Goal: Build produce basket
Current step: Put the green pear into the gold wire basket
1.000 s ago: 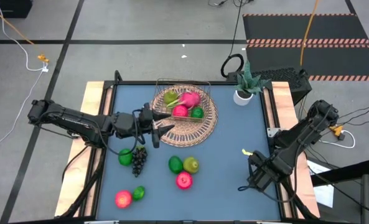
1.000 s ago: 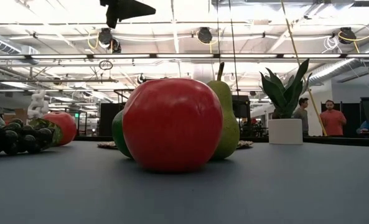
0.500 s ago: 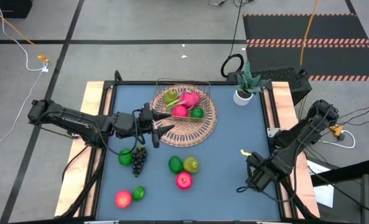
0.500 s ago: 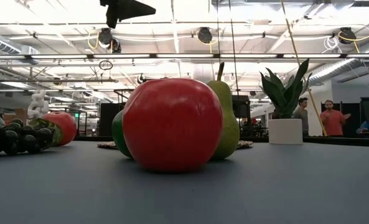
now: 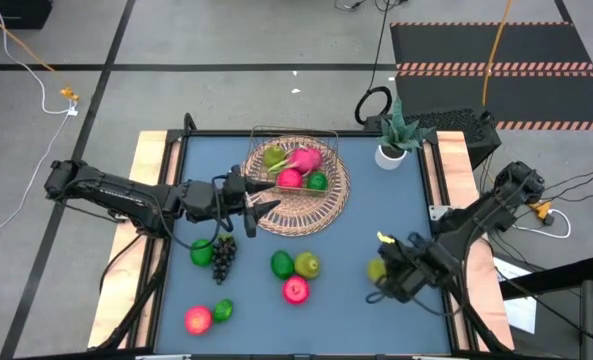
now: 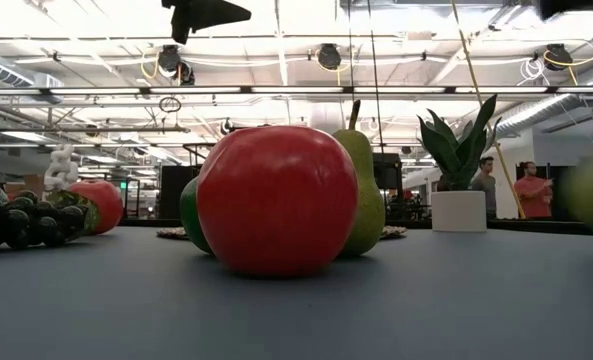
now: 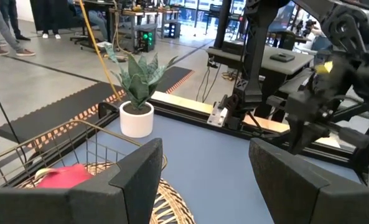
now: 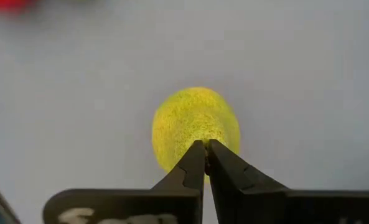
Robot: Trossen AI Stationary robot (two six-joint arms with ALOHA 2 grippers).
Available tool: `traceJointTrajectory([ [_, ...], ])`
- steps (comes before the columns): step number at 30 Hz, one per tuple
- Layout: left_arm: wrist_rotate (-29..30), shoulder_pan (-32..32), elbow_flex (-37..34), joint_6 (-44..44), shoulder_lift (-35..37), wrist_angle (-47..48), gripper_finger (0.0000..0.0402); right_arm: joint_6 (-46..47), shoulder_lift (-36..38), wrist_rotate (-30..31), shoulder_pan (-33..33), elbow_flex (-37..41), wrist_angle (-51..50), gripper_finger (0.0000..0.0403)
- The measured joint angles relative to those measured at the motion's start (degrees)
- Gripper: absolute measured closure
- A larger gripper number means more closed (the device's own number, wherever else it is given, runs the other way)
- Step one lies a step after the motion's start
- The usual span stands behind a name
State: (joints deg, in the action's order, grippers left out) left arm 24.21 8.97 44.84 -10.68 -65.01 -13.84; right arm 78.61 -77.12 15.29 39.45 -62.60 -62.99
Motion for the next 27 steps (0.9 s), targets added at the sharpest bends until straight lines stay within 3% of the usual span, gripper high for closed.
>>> traceJointTrajectory([
  [6,0.00,0.00,0.00,0.00,0.00,0.01,0.0158,-13.05,0.02,11.28,-5.05,-5.32,2.35,0.0400],
  [11,0.00,0.00,0.00,0.29,0.00,0.19,0.0158,-19.92,0.04,17.21,-7.64,-9.32,2.41,0.0401],
  [18,0.00,0.00,0.00,0.55,0.00,0.23,0.0158,-26.95,0.07,20.91,-9.59,-11.02,6.14,0.0401],
  [27,0.00,0.00,0.00,0.59,0.00,0.21,0.0158,-40.45,0.09,17.57,-14.74,-11.02,18.93,0.0401],
])
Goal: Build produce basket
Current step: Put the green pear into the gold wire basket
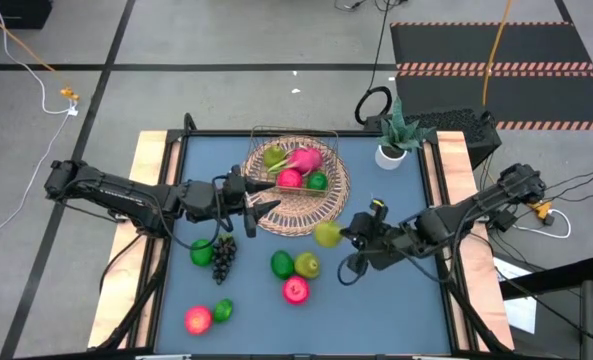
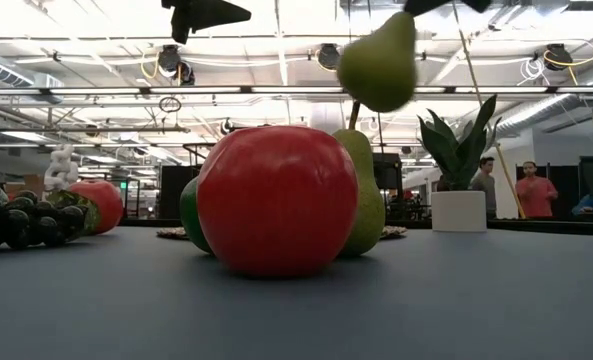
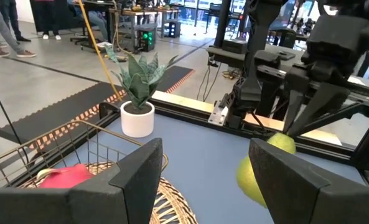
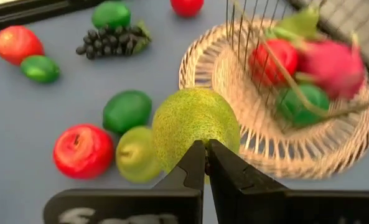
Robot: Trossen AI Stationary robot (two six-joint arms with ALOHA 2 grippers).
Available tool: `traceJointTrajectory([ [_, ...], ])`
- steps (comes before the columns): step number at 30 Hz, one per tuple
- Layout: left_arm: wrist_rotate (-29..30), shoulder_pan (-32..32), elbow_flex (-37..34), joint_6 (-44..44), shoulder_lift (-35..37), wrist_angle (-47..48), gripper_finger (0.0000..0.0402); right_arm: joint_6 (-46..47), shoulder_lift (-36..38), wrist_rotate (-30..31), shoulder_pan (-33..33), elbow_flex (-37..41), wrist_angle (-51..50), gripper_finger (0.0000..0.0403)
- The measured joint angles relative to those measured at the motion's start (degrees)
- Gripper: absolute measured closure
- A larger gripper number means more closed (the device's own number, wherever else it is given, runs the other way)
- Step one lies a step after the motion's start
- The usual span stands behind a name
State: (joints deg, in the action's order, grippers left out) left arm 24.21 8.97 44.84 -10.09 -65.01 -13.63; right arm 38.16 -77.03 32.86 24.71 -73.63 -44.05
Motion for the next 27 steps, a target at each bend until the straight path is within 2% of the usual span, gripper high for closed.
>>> traceJointTrajectory([
  [5,0.00,0.00,0.00,0.02,0.00,0.03,0.0158,-6.21,0.64,-0.27,-5.10,-0.04,3.61,0.0401],
  [9,0.00,0.00,0.00,1.10,0.00,0.04,0.0158,-8.08,0.50,-6.40,-7.89,-0.02,6.18,0.0401],
  [16,0.00,0.00,0.00,1.65,0.00,0.04,0.0158,-11.46,0.54,-8.11,-8.93,-0.02,12.06,0.0401],
  [20,0.00,0.00,0.00,1.36,0.00,0.06,0.0158,-12.15,-0.29,-13.35,-9.73,-0.02,14.29,0.0401],
  [27,0.00,0.00,0.00,1.38,0.00,0.04,0.0158,-17.48,-1.47,-13.72,-11.21,-0.02,18.36,0.0401],
])
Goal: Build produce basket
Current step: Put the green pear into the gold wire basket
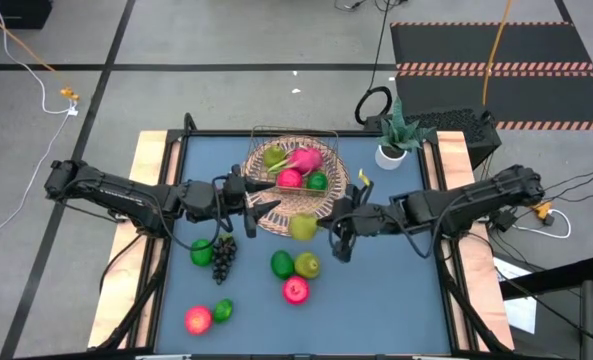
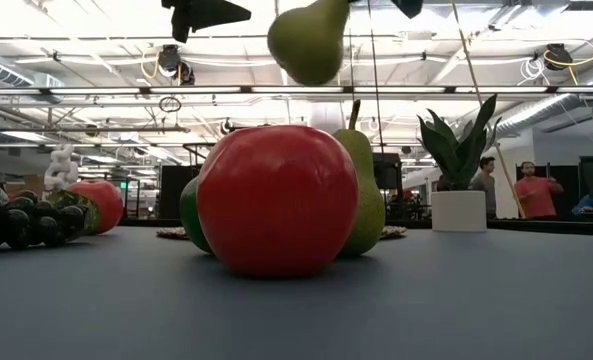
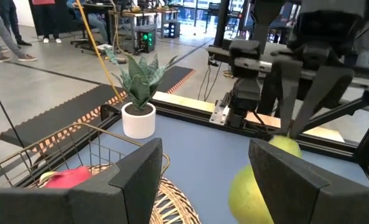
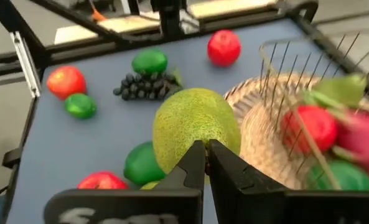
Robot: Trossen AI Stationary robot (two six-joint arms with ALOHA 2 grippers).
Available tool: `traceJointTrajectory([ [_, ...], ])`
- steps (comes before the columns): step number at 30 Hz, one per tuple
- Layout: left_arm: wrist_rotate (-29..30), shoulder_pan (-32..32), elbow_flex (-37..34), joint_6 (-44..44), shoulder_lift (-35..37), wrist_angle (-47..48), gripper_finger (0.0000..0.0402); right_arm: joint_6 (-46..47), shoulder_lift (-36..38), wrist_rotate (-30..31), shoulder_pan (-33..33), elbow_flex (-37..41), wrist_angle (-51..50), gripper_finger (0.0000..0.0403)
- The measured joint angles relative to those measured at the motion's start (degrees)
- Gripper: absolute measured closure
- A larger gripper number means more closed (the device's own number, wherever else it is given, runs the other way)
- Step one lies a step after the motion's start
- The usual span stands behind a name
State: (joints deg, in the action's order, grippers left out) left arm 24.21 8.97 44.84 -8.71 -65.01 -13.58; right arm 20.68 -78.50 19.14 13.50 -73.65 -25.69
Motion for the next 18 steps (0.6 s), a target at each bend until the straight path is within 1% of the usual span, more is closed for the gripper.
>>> traceJointTrajectory([
  [6,0.00,-0.04,0.00,-0.02,0.00,0.00,0.0158,-5.75,0.16,-0.21,-5.42,0.00,6.56,0.0401],
  [12,0.02,-0.04,0.00,-0.02,0.00,0.03,0.0158,-9.56,-1.15,-8.76,-13.17,0.00,14.48,0.0401],
  [16,0.07,-0.04,0.00,-0.02,0.02,0.68,0.0158,-11.34,-2.67,-15.53,-18.18,0.00,17.50,0.0401],
  [18,0.05,-0.04,0.00,0.24,0.00,1.05,0.0158,-11.87,-3.51,-17.23,-19.74,0.00,18.69,0.0401],
])
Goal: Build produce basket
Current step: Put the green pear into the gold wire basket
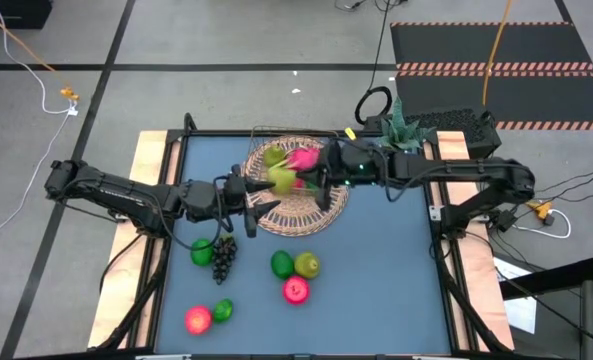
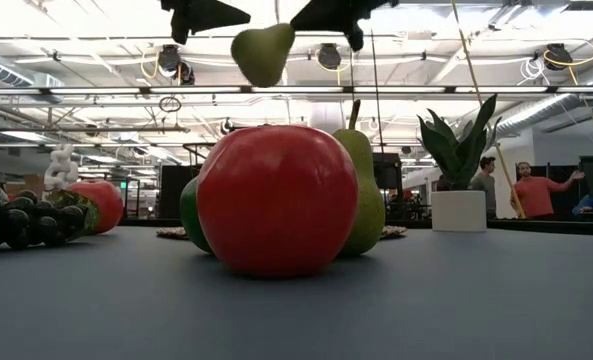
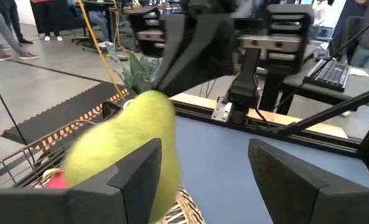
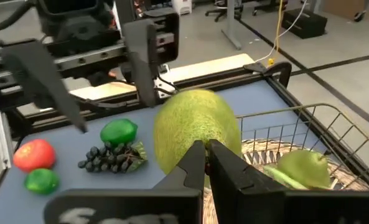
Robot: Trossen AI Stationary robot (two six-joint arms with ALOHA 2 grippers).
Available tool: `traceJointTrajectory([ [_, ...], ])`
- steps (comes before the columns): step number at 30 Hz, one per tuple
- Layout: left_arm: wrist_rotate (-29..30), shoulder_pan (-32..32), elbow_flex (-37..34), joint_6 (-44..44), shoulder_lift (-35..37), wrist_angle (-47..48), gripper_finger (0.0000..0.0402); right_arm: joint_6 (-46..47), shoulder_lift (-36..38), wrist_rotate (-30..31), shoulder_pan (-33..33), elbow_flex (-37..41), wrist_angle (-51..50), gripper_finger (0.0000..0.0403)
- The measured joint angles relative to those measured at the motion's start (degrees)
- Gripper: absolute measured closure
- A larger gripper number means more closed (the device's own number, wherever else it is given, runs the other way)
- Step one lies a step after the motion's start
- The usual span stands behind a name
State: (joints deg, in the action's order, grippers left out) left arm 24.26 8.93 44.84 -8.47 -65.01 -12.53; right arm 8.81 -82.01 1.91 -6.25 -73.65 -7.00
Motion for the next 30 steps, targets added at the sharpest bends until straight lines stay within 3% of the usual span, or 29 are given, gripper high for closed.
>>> traceJointTrajectory([
  [3,-0.01,0.00,0.00,0.78,0.00,0.44,0.0158,-2.91,-1.20,0.82,-1.43,0.00,3.18,0.0401],
  [10,-0.01,0.00,0.00,1.46,0.00,2.64,0.0158,-11.50,-3.13,11.75,-3.38,0.00,5.84,0.0401],
  [19,0.29,-0.61,0.00,2.34,0.00,5.17,0.0158,-11.05,-6.28,11.76,-7.14,0.31,3.05,0.0401],
  [24,0.28,-0.81,0.00,2.71,0.00,6.84,0.0158,-8.95,-6.45,11.53,-8.08,4.17,3.77,0.0400],
  [30,0.32,-1.80,0.00,1.18,0.00,6.85,0.0158,-7.96,-6.37,11.49,-8.96,10.64,10.14,0.0363],
])
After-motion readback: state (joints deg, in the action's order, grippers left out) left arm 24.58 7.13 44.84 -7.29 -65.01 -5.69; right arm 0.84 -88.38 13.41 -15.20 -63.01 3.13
